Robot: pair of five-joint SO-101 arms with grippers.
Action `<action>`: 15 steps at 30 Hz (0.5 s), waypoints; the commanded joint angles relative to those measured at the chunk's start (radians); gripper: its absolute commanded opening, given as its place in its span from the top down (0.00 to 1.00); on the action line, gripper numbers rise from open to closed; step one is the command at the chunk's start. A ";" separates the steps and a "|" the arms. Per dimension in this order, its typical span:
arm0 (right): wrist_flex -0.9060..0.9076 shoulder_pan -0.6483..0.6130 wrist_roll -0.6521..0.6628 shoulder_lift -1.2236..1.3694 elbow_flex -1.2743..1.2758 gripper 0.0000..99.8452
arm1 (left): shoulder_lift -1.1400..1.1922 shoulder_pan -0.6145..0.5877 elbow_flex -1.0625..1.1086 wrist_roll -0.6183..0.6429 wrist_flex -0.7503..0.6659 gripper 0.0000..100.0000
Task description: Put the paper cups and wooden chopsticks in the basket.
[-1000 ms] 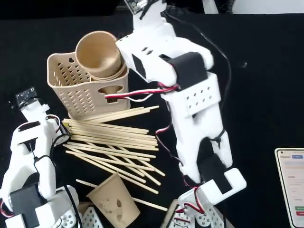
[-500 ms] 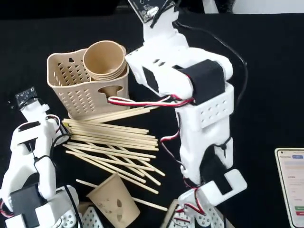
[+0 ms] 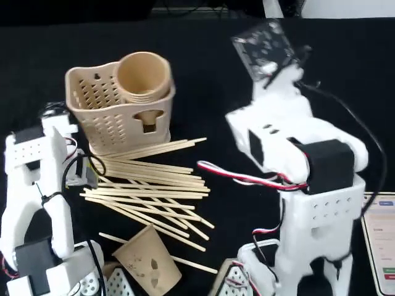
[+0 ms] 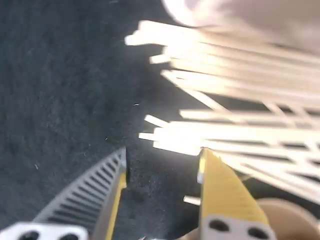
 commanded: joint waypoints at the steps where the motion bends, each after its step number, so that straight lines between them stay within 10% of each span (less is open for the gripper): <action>1: -0.107 0.129 0.014 -0.068 0.219 0.78 | -0.018 0.033 -0.177 -0.173 0.232 0.77; 15: -0.292 0.150 0.006 -0.076 0.549 0.78 | -0.008 -0.120 -0.213 -0.252 0.258 0.77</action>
